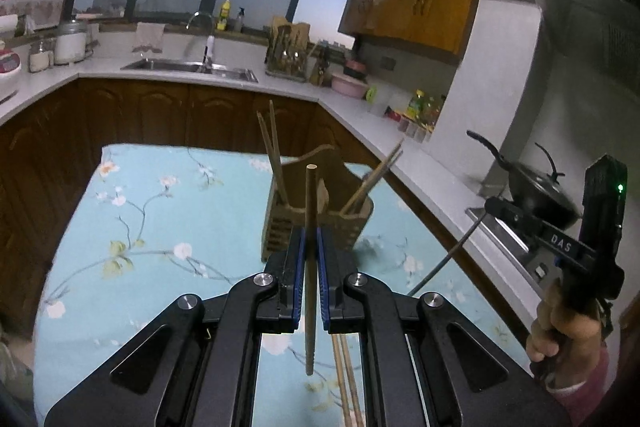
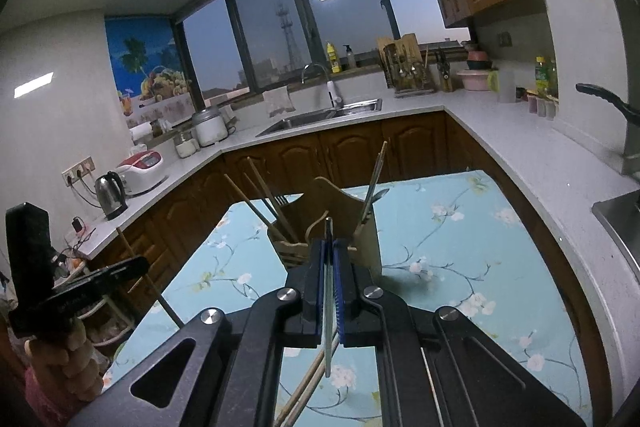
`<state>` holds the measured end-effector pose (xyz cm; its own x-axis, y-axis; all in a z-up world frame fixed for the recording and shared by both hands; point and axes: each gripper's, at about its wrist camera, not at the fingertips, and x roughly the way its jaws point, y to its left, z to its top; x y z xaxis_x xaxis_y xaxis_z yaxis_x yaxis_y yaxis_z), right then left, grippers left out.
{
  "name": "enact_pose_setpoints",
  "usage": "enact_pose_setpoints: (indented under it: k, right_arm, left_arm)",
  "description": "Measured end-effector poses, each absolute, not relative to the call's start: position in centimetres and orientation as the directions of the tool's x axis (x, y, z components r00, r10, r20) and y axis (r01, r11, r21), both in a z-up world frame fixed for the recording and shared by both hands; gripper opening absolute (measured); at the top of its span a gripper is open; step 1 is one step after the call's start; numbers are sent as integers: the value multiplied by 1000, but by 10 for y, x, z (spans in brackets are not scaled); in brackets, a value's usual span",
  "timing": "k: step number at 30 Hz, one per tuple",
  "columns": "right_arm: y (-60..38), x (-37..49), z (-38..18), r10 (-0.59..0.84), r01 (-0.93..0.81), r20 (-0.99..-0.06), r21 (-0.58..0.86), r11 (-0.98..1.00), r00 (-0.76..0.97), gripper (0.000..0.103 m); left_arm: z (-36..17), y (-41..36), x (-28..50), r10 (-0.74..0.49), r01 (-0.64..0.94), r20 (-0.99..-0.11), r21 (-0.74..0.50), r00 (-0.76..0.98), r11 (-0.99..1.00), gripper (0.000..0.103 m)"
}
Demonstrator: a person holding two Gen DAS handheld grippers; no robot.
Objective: Organize utensils
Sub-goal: 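Lift both chopsticks up over the wooden holder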
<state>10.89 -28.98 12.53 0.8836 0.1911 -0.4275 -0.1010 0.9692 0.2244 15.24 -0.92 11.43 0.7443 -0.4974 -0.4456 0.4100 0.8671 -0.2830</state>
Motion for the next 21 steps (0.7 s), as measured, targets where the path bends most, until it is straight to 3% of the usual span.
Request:
enact_pose_setpoints:
  k: [21]
  right_arm:
    - [-307,161,176,142,-68,-280,258,964,949,4]
  left_arm:
    - [175,-25,221,-469,404,-258,-269,845,874,5]
